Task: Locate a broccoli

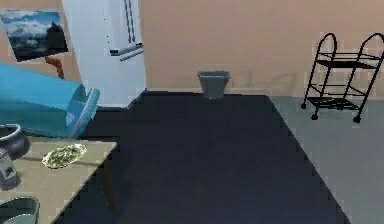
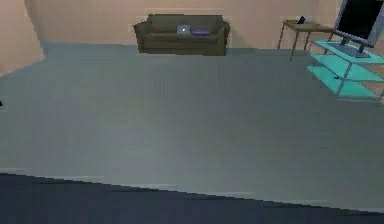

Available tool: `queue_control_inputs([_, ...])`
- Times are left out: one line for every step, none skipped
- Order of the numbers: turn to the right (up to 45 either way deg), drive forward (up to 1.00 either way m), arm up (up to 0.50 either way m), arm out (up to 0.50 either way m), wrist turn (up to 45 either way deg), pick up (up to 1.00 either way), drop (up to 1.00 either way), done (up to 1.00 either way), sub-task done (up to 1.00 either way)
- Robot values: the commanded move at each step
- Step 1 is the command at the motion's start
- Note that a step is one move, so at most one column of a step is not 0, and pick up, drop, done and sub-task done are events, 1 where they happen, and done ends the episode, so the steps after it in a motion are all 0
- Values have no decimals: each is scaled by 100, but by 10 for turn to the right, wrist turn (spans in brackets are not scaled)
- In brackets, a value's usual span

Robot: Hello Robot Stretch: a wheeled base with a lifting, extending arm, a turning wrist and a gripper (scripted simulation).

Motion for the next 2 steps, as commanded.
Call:
queue_control_inputs([-150, 0, 0, 0, 0, 0, 0, 0, 0])
queue_control_inputs([0, 10, 0, 0, 0, 0, 0, 0, 0])
